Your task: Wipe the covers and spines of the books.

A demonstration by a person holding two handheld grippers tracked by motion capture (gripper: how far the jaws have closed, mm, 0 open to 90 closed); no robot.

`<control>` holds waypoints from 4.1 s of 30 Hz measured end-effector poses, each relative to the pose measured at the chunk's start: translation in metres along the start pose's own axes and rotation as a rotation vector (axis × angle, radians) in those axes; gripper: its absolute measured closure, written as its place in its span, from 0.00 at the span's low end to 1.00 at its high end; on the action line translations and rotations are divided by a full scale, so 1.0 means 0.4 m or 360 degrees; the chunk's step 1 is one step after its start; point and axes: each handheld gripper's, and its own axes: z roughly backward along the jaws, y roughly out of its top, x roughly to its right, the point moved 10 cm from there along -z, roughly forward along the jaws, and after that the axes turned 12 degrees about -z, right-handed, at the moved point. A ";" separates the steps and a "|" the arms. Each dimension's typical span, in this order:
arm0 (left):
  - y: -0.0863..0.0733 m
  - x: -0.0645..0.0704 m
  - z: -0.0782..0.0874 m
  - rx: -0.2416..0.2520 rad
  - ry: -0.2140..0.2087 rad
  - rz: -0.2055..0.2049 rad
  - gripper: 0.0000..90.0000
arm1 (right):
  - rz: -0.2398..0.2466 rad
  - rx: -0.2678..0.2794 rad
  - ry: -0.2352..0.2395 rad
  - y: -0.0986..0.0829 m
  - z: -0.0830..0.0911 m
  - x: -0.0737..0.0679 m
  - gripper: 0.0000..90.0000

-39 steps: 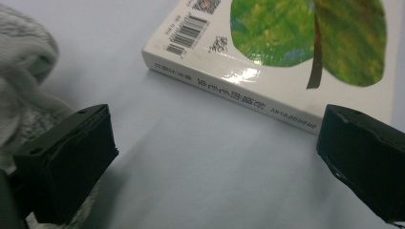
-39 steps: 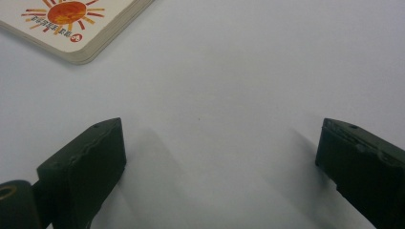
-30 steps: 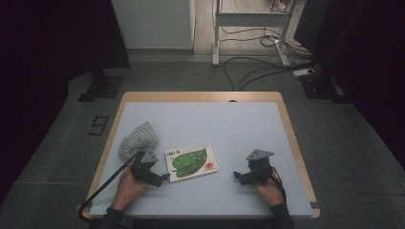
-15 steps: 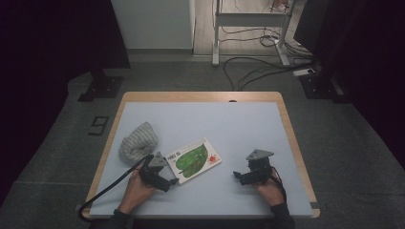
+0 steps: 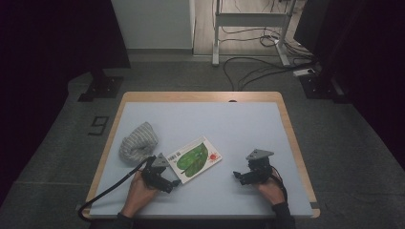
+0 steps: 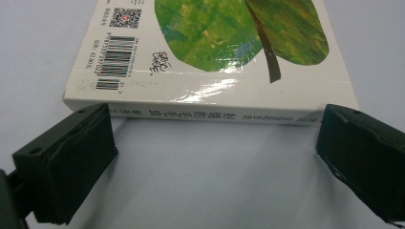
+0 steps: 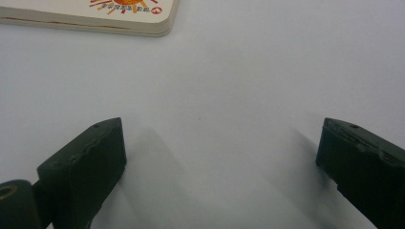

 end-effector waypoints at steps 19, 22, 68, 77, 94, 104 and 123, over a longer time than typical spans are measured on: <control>-0.001 0.000 0.000 0.0004 -0.0003 0.0003 0.00 | 0.0125 0.0003 0.0071 0.100 -0.002 -0.043 0.06; -0.001 0.000 0.000 0.0004 -0.0003 0.0003 0.00 | 0.0145 -0.0007 0.0085 0.118 -0.013 -0.056 0.04; -0.001 0.000 -0.001 0.0006 -0.0004 0.0006 0.00 | 0.0130 -0.0209 0.0396 0.258 -0.283 -0.195 0.00; -0.001 0.000 -0.001 0.0004 -0.0005 0.0006 0.00 | 0.0049 -0.0200 0.0419 0.262 -0.278 -0.195 0.01; -0.001 0.000 -0.001 0.0006 -0.0005 0.0007 0.00 | -0.0002 -0.0096 0.0460 0.309 -0.221 -0.212 0.01; -0.001 0.000 -0.001 0.0003 -0.0006 0.0004 0.00 | -0.0014 -0.0117 0.0615 0.310 -0.176 -0.247 0.11; -0.001 0.000 0.000 0.0002 -0.0005 0.0002 0.00 | 0.0195 -0.0260 0.0581 0.300 -0.130 -0.198 0.43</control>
